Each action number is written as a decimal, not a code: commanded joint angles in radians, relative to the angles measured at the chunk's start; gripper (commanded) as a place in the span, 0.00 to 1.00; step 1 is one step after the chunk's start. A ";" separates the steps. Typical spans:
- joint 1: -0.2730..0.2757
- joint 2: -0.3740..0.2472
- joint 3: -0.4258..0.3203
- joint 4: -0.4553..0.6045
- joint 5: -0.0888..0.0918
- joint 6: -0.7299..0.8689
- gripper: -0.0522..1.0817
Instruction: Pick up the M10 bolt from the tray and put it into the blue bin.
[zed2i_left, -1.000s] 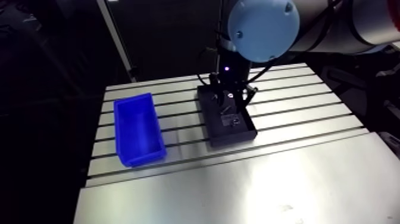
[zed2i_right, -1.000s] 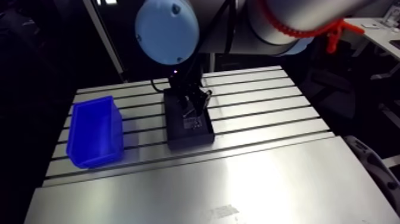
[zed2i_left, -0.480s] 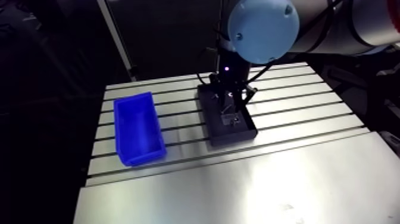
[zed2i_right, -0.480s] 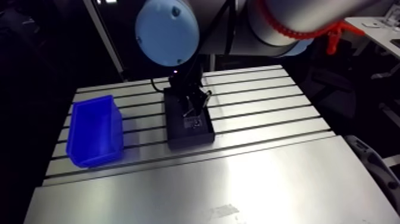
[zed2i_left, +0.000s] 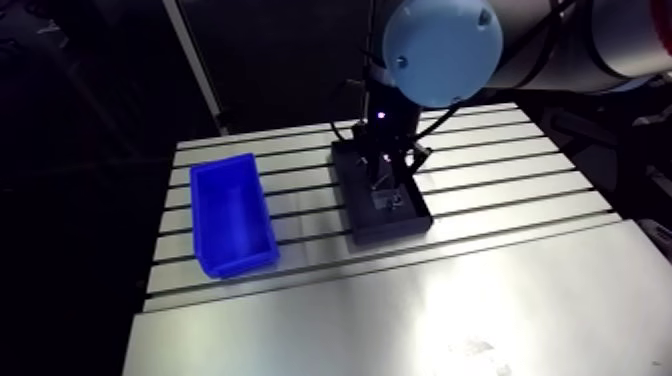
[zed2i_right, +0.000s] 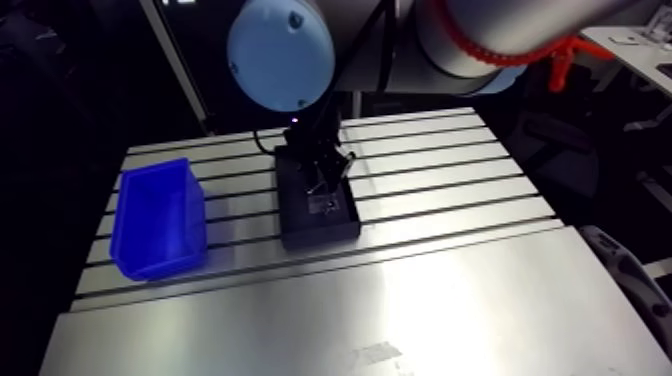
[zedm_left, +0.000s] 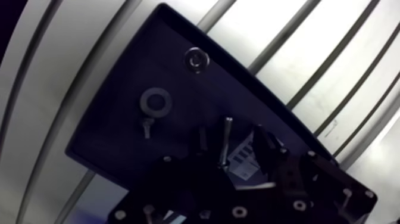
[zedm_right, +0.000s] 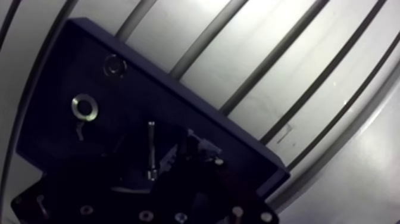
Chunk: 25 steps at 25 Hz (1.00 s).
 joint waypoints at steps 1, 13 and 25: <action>0.001 0.000 0.006 -0.033 0.000 -0.001 0.53; 0.001 0.002 0.008 -0.039 0.000 -0.002 0.57; 0.001 0.005 0.008 -0.039 0.000 -0.002 0.64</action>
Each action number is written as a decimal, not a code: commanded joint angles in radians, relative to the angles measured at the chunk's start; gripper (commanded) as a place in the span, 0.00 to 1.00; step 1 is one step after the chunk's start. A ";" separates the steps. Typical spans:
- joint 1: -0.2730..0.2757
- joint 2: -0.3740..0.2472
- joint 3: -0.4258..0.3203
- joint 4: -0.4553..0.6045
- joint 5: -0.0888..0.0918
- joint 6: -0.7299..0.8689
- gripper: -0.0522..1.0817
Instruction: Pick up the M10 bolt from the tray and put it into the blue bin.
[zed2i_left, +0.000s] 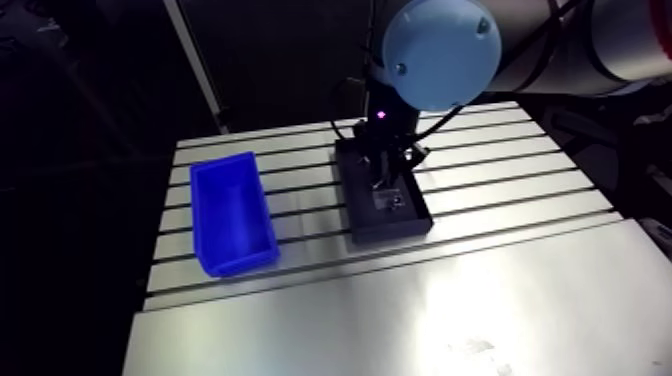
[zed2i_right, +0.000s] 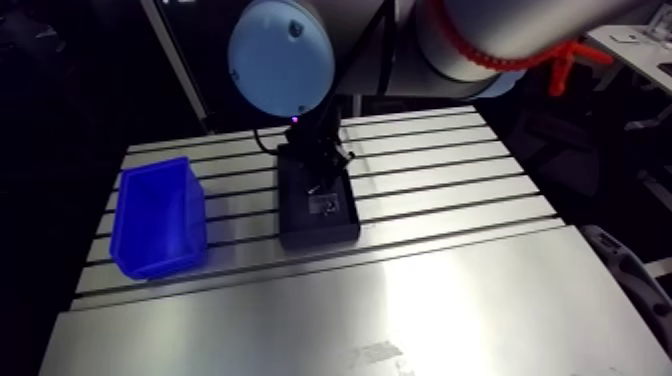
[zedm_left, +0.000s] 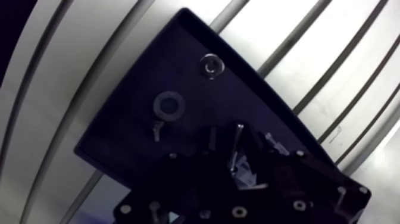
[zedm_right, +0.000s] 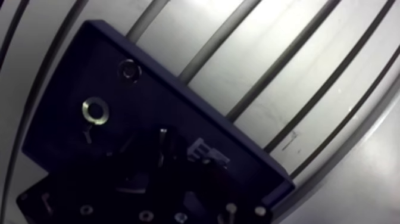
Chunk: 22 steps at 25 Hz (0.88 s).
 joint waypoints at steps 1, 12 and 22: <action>0.000 0.000 0.000 0.000 0.000 0.000 0.64; 0.000 -0.003 0.000 -0.002 0.000 0.000 0.64; -0.002 -0.004 0.000 -0.002 -0.002 0.002 0.69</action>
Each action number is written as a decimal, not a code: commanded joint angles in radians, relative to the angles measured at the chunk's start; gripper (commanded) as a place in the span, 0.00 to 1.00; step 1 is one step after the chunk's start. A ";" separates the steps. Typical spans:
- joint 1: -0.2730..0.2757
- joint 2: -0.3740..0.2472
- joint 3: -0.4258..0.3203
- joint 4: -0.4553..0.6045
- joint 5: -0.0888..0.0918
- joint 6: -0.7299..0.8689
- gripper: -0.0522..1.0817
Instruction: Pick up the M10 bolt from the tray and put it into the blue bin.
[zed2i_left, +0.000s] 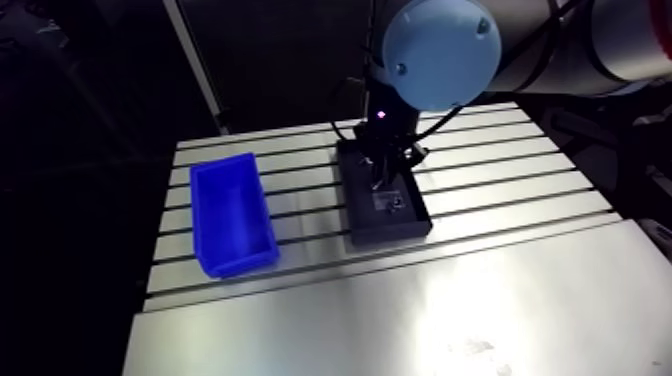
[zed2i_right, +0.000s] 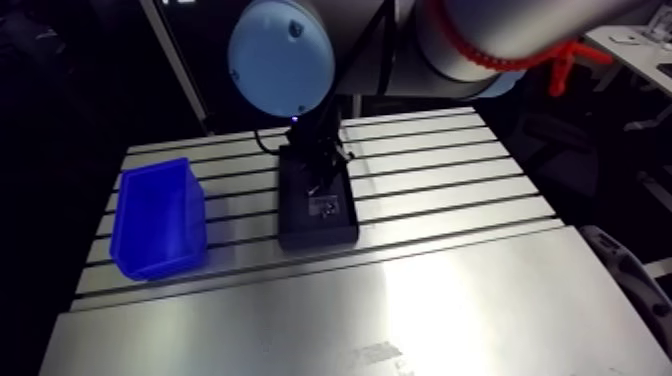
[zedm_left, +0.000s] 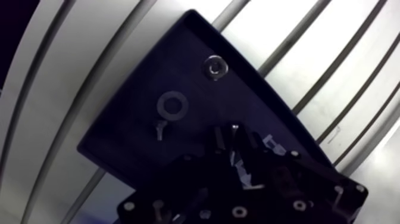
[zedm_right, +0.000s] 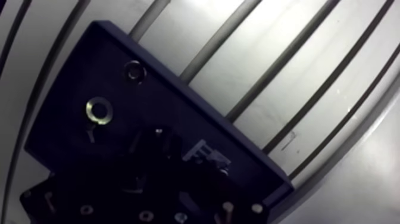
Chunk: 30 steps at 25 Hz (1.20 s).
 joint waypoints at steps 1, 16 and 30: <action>0.000 -0.001 0.000 0.000 0.000 0.000 0.70; 0.000 -0.002 0.005 -0.035 -0.006 0.002 0.81; 0.001 -0.036 -0.002 -0.026 -0.037 -0.004 0.95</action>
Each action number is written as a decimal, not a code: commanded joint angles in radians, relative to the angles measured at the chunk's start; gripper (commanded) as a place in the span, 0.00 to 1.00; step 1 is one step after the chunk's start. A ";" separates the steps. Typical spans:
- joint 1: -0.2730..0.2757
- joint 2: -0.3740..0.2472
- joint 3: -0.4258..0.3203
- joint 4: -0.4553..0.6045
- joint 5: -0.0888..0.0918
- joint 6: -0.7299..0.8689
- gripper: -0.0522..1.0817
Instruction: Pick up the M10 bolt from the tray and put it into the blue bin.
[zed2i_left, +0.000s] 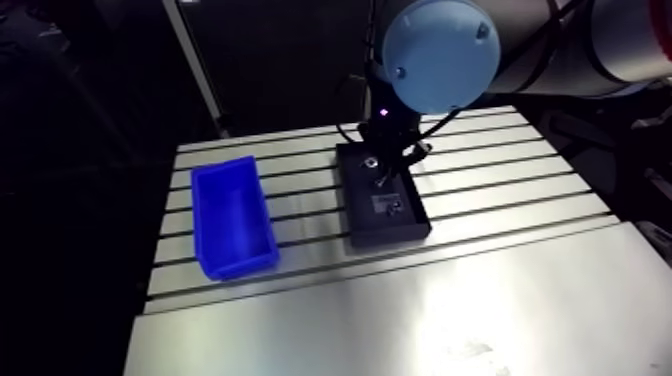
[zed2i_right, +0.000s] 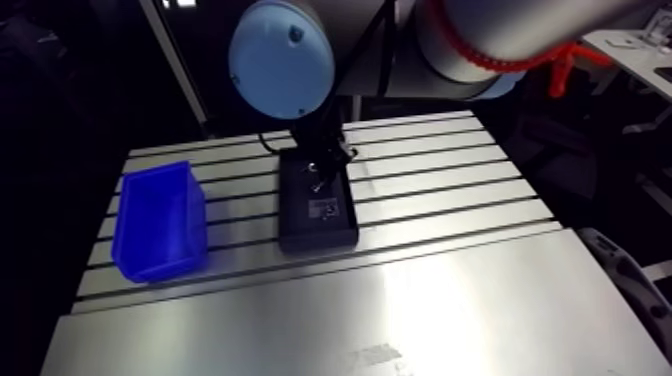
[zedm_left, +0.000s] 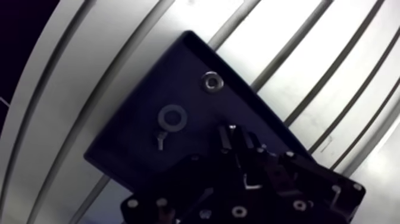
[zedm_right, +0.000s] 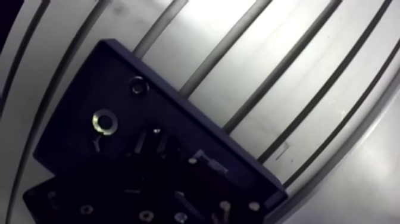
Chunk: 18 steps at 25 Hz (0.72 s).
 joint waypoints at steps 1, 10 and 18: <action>0.005 -0.028 -0.003 0.012 -0.004 -0.004 0.95; 0.026 -0.086 -0.025 0.042 -0.003 -0.153 0.96; 0.032 -0.171 -0.056 0.090 0.019 -0.415 0.96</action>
